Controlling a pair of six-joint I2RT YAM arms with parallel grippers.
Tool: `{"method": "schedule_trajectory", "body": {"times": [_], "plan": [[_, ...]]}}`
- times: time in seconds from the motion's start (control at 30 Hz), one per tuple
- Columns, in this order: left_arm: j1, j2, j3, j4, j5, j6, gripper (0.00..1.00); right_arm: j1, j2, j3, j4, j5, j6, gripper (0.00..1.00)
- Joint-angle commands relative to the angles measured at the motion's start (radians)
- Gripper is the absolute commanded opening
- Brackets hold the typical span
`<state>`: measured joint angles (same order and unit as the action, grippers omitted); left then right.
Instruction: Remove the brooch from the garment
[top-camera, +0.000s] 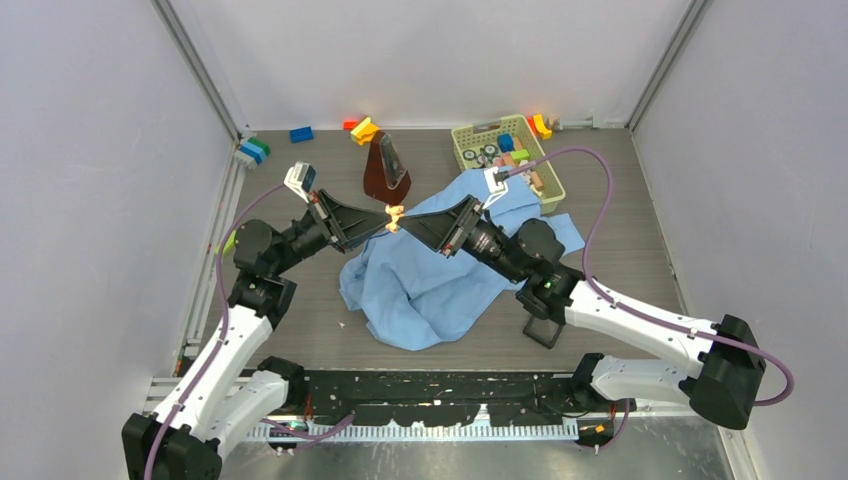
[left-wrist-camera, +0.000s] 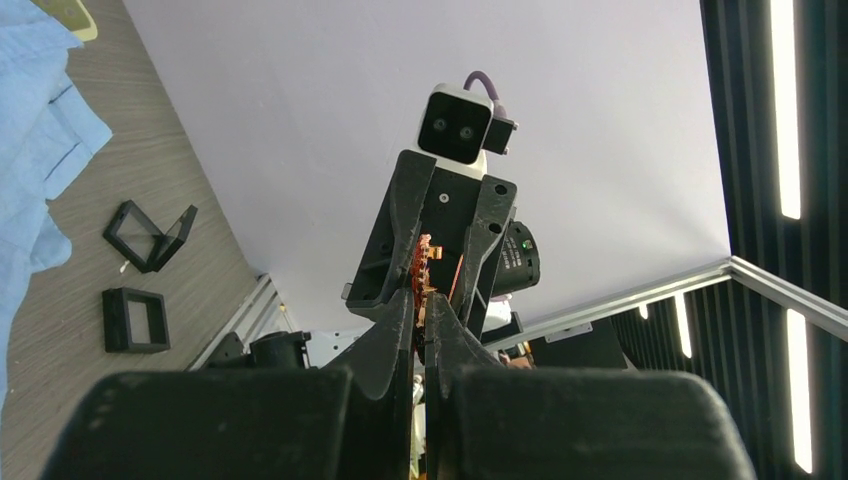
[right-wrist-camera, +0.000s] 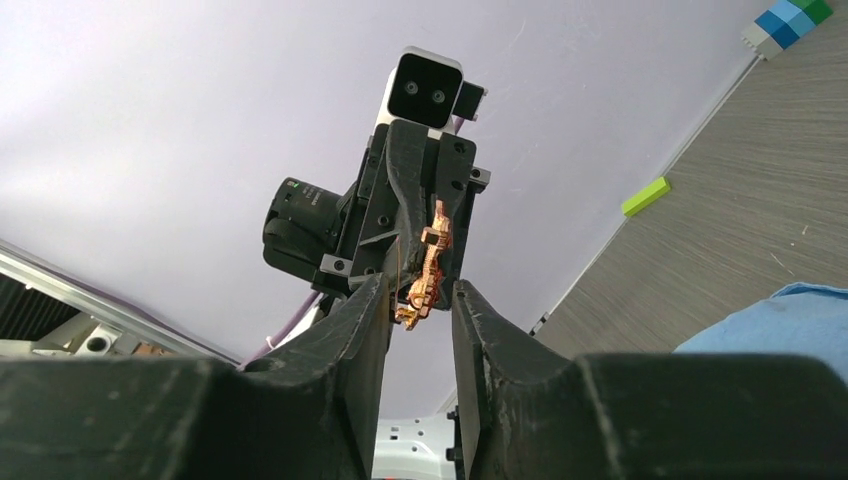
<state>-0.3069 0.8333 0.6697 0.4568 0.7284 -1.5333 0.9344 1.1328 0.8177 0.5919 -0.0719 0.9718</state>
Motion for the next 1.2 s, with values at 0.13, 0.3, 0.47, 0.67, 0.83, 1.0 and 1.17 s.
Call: {"method": "schedule_trajectory", "body": {"times": [0.13,0.3,0.47,0.67,0.83,1.0,1.17], "plan": [[0.005,-0.017,0.007,0.074,0.033,-0.004,0.0,-0.006,0.034,0.03,0.088,-0.001,0.025,0.34],[0.005,-0.025,0.004,0.079,0.037,0.011,0.0,-0.007,0.057,0.045,0.06,-0.002,0.035,0.3],[0.005,-0.027,0.006,0.074,0.044,0.029,0.0,-0.011,0.066,0.043,0.048,-0.002,0.049,0.27],[0.005,-0.053,0.019,0.008,0.037,0.095,0.0,-0.011,0.06,0.071,-0.087,0.051,0.048,0.24],[0.005,-0.098,0.062,-0.163,-0.003,0.23,0.0,-0.011,0.051,0.067,-0.162,0.106,0.048,0.28],[0.005,-0.109,0.077,-0.21,-0.014,0.259,0.0,-0.011,0.046,0.057,-0.169,0.111,0.048,0.31],[0.005,-0.109,0.079,-0.21,-0.015,0.26,0.0,-0.011,0.049,0.061,-0.18,0.105,0.043,0.3]]}}
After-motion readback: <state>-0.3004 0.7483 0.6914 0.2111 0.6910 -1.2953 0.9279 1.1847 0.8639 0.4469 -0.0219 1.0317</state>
